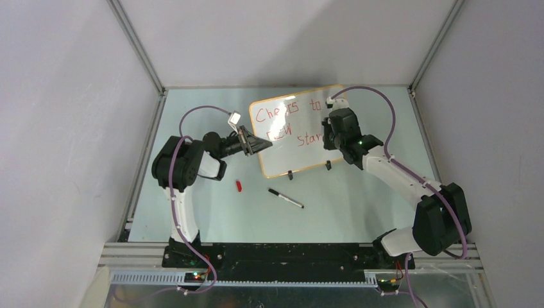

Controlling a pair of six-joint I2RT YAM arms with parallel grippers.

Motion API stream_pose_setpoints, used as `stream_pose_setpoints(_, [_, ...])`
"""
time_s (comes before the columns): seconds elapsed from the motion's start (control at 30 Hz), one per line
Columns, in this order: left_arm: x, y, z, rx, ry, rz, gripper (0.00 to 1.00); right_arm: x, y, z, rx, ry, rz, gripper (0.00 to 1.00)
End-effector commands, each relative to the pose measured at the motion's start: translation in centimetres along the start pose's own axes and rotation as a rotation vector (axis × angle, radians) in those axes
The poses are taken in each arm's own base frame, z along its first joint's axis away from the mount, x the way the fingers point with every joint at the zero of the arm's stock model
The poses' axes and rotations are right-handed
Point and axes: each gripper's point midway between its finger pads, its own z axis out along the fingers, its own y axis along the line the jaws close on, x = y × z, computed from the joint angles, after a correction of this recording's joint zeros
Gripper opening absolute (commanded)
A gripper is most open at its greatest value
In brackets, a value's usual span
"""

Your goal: Write a sentence on the whiteboard

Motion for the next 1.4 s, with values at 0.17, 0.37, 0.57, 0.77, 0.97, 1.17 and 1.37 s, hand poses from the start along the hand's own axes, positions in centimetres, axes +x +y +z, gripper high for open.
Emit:
stream_pose_setpoints(0.17, [-1.8,-1.6,0.6,0.056,-0.025,0.081,0.0,-3.9,0.1,-3.4,-0.028,-0.11,0.037,0.0])
stream_pose_setpoints(0.37, [-1.8,-1.6,0.6,0.056,-0.025,0.081,0.0,-3.8,-0.8,-3.1,0.001,-0.111,0.04,0.0])
stream_pose_setpoints(0.57, [-1.8,-1.6,0.5,0.056,-0.025,0.081,0.0,-3.6,-1.6,-2.4,0.041,-0.108,0.045,0.0])
stream_pose_setpoints(0.77, [-1.8,-1.6,0.6,0.055,-0.025,0.081,0.0,-3.4,-1.4,-1.8,0.04,-0.103,0.052,0.0])
stream_pose_setpoints(0.97, [-1.8,-1.6,0.6,0.055,-0.025,0.081,0.0,-3.2,-0.7,-1.5,0.011,-0.095,0.047,0.0])
stream_pose_setpoints(1.17, [-1.8,-1.6,0.6,0.055,-0.025,0.08,0.0,-3.2,-0.5,-1.3,0.001,-0.091,0.042,0.0])
stream_pose_setpoints(1.37, [-1.8,-1.6,0.6,0.056,-0.024,0.08,0.0,-3.1,-0.2,-1.0,-0.011,-0.087,0.039,0.0])
